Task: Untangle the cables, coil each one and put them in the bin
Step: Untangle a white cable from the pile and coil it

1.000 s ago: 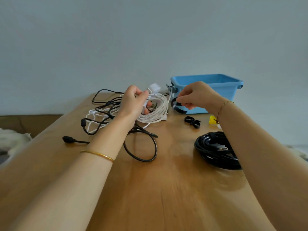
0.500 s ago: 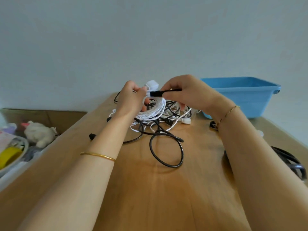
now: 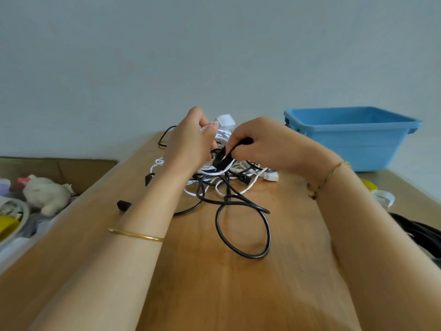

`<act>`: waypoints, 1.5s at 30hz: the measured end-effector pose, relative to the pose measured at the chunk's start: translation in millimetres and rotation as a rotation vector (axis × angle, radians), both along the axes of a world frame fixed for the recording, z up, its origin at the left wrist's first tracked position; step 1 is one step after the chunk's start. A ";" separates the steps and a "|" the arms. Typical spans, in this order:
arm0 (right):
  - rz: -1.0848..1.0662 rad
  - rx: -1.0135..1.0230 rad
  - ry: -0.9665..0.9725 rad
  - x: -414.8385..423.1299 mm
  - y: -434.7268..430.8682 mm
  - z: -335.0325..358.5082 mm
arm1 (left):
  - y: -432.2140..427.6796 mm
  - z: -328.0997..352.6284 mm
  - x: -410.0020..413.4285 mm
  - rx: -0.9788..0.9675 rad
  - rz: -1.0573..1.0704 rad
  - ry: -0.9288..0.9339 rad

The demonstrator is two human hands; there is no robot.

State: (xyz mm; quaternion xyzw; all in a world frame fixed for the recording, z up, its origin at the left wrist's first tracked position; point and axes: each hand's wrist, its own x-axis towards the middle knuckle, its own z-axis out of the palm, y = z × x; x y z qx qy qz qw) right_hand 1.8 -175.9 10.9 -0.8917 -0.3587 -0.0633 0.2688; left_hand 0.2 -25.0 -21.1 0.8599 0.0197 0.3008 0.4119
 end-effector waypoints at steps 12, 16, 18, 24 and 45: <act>-0.059 0.000 -0.066 4.9 -8.5 1.0 | -3.8 5.8 -6.7 0.092 -0.207 0.060; -0.110 0.068 -0.242 11.5 -7.2 1.0 | -5.0 5.1 -6.8 0.090 -0.210 0.083; -0.123 0.128 -0.314 13.8 -6.0 0.1 | -5.2 5.5 -6.4 0.071 -0.211 0.079; -0.176 0.209 -0.470 17.2 -7.4 0.5 | -5.1 3.6 -3.5 0.044 -0.191 0.095; -0.324 0.134 -0.860 22.8 25.4 -54.3 | -5.3 1.3 2.1 0.047 -0.128 -0.003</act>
